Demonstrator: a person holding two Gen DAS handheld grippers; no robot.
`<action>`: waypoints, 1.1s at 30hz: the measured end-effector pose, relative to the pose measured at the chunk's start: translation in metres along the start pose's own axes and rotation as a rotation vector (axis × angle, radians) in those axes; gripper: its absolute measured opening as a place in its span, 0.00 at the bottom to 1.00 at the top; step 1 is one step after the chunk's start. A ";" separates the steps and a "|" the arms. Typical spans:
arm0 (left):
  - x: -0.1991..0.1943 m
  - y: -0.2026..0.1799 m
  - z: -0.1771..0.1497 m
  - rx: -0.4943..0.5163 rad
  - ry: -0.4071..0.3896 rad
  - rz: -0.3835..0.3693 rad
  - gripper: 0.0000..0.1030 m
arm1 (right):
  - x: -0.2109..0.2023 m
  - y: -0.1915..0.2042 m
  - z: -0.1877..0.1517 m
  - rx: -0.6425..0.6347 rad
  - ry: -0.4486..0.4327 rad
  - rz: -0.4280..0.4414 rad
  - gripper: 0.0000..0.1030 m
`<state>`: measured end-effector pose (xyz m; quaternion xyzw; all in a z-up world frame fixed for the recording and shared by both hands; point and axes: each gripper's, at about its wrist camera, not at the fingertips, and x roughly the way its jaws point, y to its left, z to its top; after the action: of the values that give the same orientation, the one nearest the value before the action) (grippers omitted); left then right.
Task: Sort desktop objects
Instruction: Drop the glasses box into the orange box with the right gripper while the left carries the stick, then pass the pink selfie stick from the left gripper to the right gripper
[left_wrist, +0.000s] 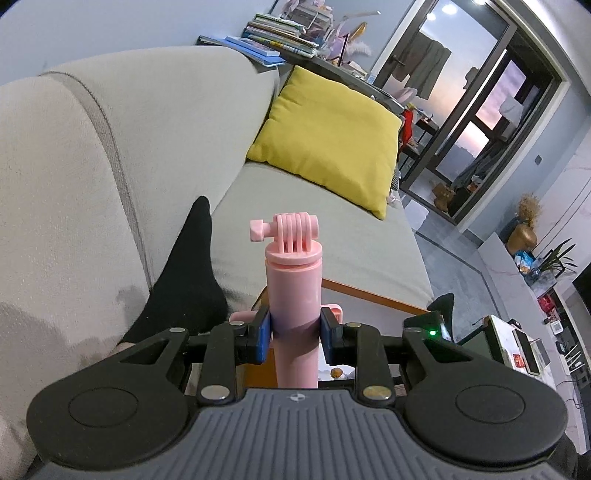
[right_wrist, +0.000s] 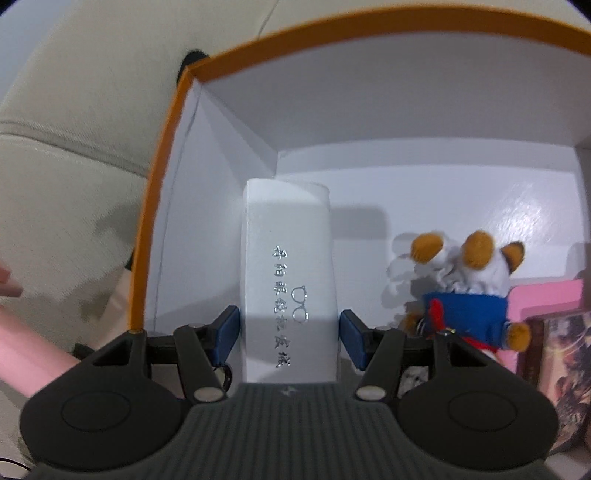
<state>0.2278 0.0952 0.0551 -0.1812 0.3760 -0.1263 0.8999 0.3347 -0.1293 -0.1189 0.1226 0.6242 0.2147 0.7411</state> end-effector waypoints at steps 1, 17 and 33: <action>0.000 0.000 0.000 0.000 0.000 -0.001 0.30 | 0.002 0.000 0.000 0.003 0.009 0.001 0.60; 0.000 -0.010 -0.002 0.025 0.014 0.012 0.30 | -0.004 -0.017 0.004 -0.014 0.052 0.013 0.39; 0.016 -0.032 -0.004 0.092 0.074 0.013 0.30 | -0.051 -0.013 -0.005 -0.202 -0.026 0.048 0.39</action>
<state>0.2333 0.0595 0.0561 -0.1324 0.4042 -0.1442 0.8935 0.3252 -0.1649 -0.0810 0.0651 0.5865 0.2927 0.7524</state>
